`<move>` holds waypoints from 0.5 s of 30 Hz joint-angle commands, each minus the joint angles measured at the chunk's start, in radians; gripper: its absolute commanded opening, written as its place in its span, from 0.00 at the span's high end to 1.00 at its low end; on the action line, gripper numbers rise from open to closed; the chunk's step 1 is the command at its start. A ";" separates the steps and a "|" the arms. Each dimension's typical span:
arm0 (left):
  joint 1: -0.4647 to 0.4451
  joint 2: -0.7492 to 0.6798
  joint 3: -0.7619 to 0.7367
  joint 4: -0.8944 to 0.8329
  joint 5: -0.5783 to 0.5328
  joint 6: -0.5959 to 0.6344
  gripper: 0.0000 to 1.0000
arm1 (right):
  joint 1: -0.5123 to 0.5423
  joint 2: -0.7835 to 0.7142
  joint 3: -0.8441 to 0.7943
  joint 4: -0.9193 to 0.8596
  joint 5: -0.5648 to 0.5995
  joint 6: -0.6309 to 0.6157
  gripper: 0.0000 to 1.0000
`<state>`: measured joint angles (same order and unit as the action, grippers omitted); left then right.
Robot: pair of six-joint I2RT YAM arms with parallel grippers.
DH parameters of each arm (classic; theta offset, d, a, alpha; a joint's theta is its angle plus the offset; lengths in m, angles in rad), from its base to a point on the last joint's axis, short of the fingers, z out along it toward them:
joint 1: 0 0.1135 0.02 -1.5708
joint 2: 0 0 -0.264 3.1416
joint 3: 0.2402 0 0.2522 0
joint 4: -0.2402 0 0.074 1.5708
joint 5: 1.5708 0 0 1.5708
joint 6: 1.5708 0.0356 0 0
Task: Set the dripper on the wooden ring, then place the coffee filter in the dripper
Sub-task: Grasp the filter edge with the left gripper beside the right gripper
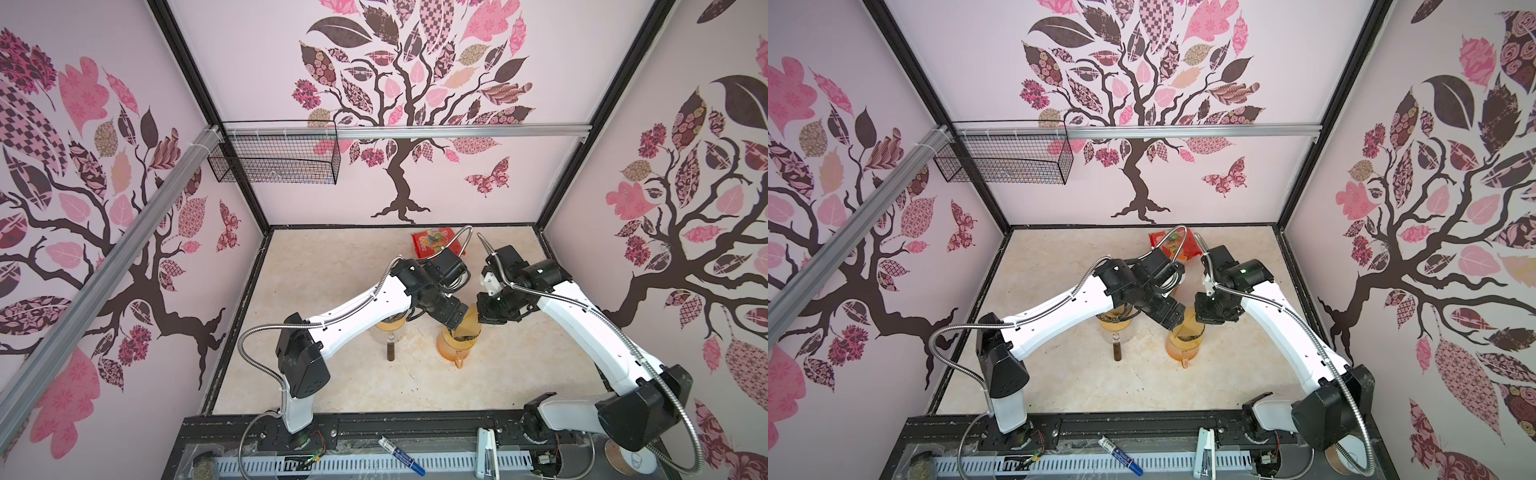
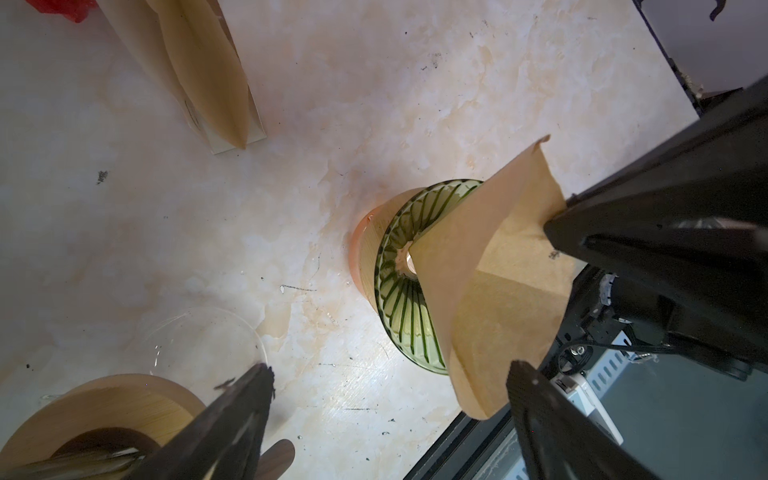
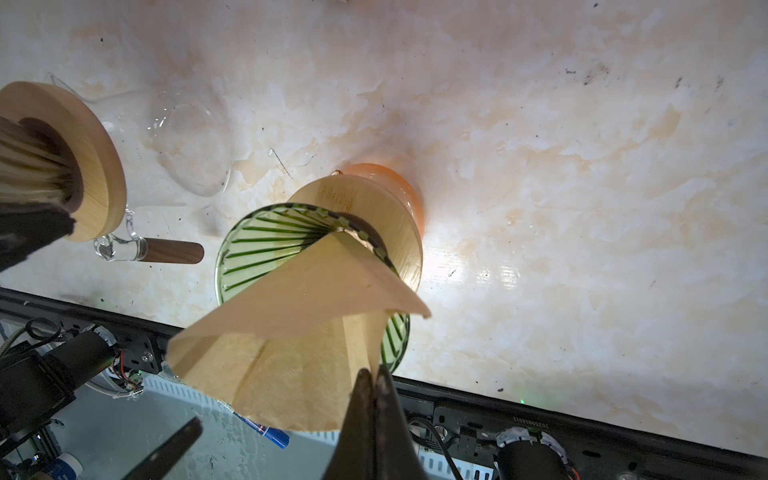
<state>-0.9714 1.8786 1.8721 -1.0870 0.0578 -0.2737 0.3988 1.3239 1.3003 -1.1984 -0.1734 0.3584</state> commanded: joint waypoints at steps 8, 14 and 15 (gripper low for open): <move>-0.002 0.023 0.031 -0.018 -0.028 -0.012 0.09 | 0.003 0.014 0.014 0.002 0.006 -0.020 0.83; -0.002 0.017 0.025 -0.017 -0.024 -0.009 0.09 | 0.002 0.010 0.044 -0.008 0.001 -0.021 0.79; -0.003 0.016 0.024 -0.018 -0.023 -0.007 0.09 | 0.003 0.008 0.051 -0.008 -0.001 -0.020 0.77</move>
<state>-0.9714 1.9007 1.8721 -1.1007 0.0383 -0.2844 0.3988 1.3273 1.3037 -1.1866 -0.1719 0.3508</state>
